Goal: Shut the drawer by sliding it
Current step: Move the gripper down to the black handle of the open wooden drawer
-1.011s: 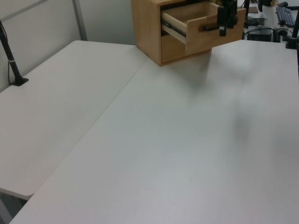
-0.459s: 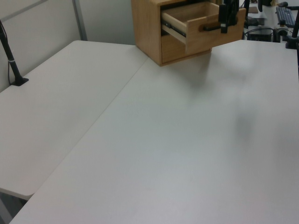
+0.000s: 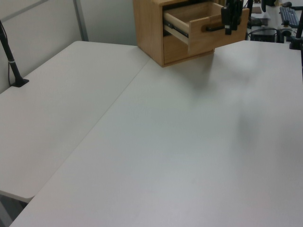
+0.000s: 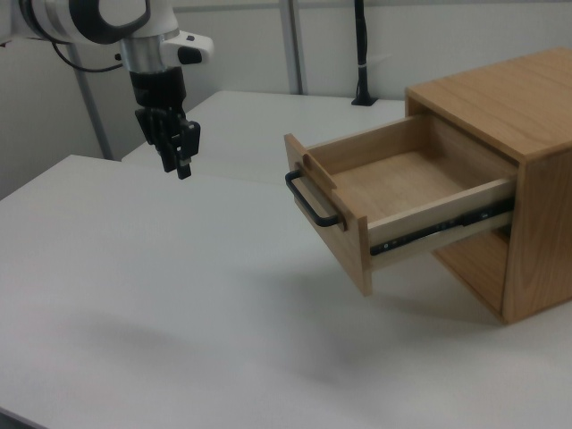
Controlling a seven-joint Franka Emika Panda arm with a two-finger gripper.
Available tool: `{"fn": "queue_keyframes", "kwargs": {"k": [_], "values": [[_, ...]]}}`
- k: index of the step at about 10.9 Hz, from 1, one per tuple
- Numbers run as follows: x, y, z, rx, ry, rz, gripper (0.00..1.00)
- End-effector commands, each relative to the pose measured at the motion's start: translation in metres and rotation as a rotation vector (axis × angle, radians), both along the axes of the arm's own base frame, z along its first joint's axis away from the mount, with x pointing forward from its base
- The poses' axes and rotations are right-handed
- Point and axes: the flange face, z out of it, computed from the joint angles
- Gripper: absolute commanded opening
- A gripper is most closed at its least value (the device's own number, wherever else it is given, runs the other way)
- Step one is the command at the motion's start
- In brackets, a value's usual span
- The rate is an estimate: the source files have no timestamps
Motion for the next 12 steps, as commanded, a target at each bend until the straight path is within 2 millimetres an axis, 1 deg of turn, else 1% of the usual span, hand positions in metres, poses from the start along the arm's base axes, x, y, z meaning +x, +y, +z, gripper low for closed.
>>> {"fn": "queue_keyframes", "kwargs": {"k": [1, 2, 3, 4, 5, 7, 9, 11, 12], "values": [[0.006, -0.028, -0.004, -0.008, -0.046, -0.292, 0.08], [0.012, -0.041, -0.006, -0.006, -0.081, -0.358, 0.07], [0.018, -0.066, -0.013, -0.008, -0.100, -0.412, 0.01], [0.020, -0.081, -0.013, -0.011, -0.118, -0.440, 0.01], [0.023, -0.101, -0.018, -0.016, -0.136, -0.472, 0.01], [0.036, -0.122, -0.039, -0.037, -0.141, -0.494, 0.00], [0.050, -0.135, -0.059, -0.058, -0.164, -0.514, 0.00], [0.058, -0.157, -0.066, -0.070, -0.219, -0.553, 0.00], [0.062, -0.170, -0.059, -0.080, -0.273, -0.580, 0.00]]}}
